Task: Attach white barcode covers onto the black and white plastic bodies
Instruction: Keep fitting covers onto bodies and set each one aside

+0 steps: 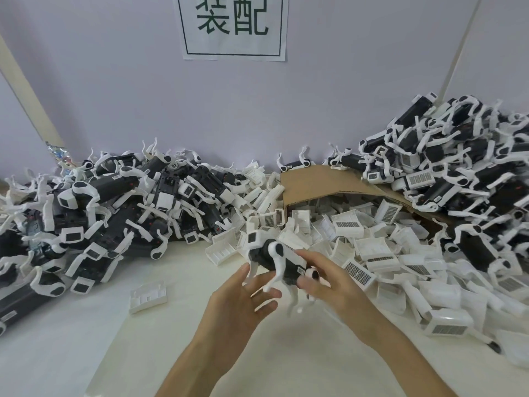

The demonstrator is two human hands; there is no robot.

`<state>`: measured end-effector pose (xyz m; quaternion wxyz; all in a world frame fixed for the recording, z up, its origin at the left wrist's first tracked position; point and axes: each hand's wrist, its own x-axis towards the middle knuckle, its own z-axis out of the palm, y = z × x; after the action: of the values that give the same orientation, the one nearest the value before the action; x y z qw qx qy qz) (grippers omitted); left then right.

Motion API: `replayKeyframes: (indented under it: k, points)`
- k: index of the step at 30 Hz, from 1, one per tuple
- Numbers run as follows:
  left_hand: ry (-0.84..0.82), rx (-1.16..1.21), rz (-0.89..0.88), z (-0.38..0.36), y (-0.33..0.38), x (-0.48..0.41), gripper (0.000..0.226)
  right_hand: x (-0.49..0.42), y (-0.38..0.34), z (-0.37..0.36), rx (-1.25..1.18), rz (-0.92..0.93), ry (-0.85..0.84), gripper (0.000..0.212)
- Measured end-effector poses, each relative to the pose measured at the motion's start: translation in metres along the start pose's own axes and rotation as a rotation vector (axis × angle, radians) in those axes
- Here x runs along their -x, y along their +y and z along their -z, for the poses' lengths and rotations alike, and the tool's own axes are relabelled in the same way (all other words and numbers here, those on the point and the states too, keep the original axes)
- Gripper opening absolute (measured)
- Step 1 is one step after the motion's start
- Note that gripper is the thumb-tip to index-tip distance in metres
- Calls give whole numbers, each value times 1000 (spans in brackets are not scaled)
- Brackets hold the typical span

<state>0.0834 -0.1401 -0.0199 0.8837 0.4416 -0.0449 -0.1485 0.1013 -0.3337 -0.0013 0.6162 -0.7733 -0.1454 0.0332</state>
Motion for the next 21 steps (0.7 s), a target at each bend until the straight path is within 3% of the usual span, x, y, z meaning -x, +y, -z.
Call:
replayKeyframes:
  k: [4,6,9,11,14,15,16,17,18,19,21]
  points:
    - [-31,61,44,-2,-1,-1,39,12,5,1,71,65,152,37]
    - [-41,87,63,-2,-2,-2,50,12,3,3,-22,31,103,32]
    - [0,139,40,2,-6,-6,59,9,0,9,-356,-203,-34,39]
    - [71,150,-4,10,-6,-11,61,7,-5,15,-446,-375,-93,45]
    - [155,198,-53,22,-4,-16,59,1,-28,38,-521,-438,-31,43]
    - [161,220,-62,25,-4,-17,63,0,-41,55,-463,-371,57,34]
    - [163,233,-72,26,-2,-17,69,-3,-61,75,-212,-254,205,20]
    - [163,238,-84,26,-2,-18,74,-8,-84,98,201,-129,384,8]
    - [155,243,-94,26,-1,-17,76,-15,-108,123,500,-31,589,16]
    - [139,255,-105,26,-2,-17,75,-23,-130,147,608,27,748,36]
    - [117,258,-113,24,-1,-15,71,-31,-175,181,379,9,843,91]
